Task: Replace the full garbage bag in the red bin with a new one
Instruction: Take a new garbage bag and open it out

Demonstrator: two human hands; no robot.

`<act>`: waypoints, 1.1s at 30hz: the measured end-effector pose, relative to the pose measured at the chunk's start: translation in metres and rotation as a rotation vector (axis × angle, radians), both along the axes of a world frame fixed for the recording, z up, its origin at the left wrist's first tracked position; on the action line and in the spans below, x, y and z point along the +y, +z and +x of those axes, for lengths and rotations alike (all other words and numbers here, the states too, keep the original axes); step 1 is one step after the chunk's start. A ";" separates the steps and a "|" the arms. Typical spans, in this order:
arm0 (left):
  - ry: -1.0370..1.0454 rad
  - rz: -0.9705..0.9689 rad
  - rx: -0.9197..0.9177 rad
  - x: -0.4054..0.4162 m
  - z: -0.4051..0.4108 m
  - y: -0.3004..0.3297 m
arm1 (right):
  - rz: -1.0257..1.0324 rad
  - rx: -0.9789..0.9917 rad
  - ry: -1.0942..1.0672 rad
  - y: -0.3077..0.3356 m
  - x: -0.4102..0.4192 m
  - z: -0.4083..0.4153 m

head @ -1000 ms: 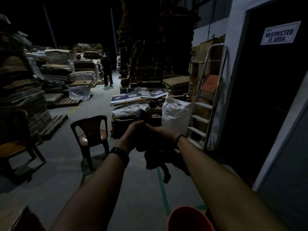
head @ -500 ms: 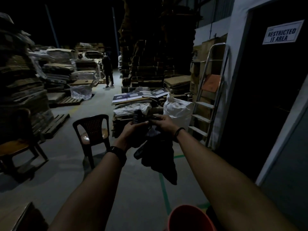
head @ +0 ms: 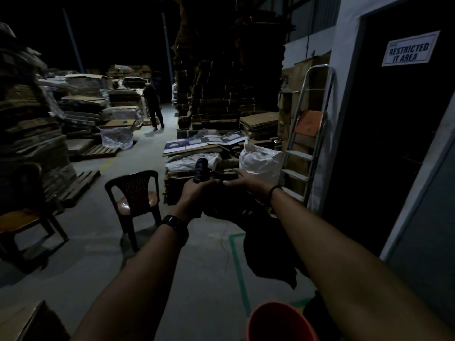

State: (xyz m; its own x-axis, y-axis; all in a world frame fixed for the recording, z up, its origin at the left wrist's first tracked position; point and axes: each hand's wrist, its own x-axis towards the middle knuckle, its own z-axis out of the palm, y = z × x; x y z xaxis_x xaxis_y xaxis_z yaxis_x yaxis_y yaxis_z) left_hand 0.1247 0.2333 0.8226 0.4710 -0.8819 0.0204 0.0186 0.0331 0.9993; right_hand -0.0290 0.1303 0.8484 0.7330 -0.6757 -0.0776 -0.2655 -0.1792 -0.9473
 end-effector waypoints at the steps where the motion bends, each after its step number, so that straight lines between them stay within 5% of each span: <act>1: -0.023 -0.003 0.001 -0.002 -0.005 0.002 | 0.044 -0.039 0.025 0.000 0.007 0.004; 6: -0.071 0.002 0.127 -0.003 -0.006 0.008 | 0.003 0.004 0.019 -0.008 0.018 0.011; 20: 0.201 0.090 -0.040 -0.010 0.009 0.024 | -0.280 0.028 -0.086 0.023 0.005 0.017; 33: 0.068 0.033 0.167 -0.009 0.028 0.024 | -0.311 0.059 -0.239 0.031 -0.019 0.003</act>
